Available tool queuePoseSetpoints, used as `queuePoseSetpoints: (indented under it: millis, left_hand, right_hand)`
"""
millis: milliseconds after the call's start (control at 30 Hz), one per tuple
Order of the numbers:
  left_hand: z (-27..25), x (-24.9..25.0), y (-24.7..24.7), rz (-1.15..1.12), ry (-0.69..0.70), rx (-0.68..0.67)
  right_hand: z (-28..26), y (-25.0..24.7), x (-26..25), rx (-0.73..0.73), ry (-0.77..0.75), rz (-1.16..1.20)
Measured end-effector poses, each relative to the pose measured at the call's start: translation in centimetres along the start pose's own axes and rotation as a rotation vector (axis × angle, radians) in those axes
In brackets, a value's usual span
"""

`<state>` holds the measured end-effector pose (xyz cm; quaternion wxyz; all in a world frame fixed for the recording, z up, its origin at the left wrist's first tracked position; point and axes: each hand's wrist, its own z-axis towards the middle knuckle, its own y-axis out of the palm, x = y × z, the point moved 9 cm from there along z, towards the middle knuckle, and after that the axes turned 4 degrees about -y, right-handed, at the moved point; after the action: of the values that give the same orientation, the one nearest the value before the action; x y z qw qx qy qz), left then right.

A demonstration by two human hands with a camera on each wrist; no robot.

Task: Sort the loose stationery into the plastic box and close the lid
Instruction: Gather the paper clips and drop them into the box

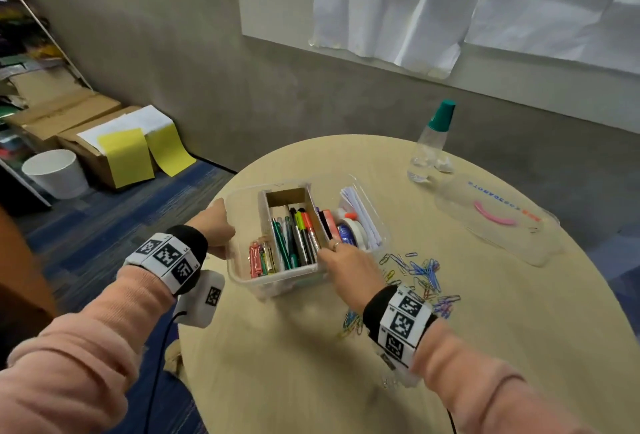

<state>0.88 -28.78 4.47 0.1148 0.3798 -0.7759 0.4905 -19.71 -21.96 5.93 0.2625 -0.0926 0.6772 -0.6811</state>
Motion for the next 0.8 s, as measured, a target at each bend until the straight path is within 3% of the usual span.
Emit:
queuePoseSetpoints:
  millis: [200, 367, 500, 600, 667, 800]
  left_hand:
    - [-2.9, 0.9, 5.1, -0.090, 0.029, -0.186]
    - [-4.8, 3.0, 8.6, -0.024, 0.149, -0.235]
    - [-5.6, 4.0, 8.3, 0.186, 0.202, -0.194]
    - [-6.8, 6.8, 7.6, 0.322, 0.352, -0.041]
    - [-8.7, 9.7, 7.9, 0.260, 0.526, 0.023]
    - [-12.9, 13.8, 13.3, 0.133, 0.762, -0.225]
  right_hand:
    - [1.5, -2.3, 8.0, 0.081, 0.329, 0.139]
    - [1.4, -3.3, 11.7, 0.076, 0.428, 0.208]
    - [-0.9, -3.0, 13.0, 0.125, 0.458, 0.507]
    - [-3.6, -3.2, 15.2, 0.243, 0.545, 0.679]
    - [-5.7, -2.7, 16.9, 0.236, 0.627, 0.704]
    - [-9.9, 0.8, 18.4, 0.016, 0.739, 0.659]
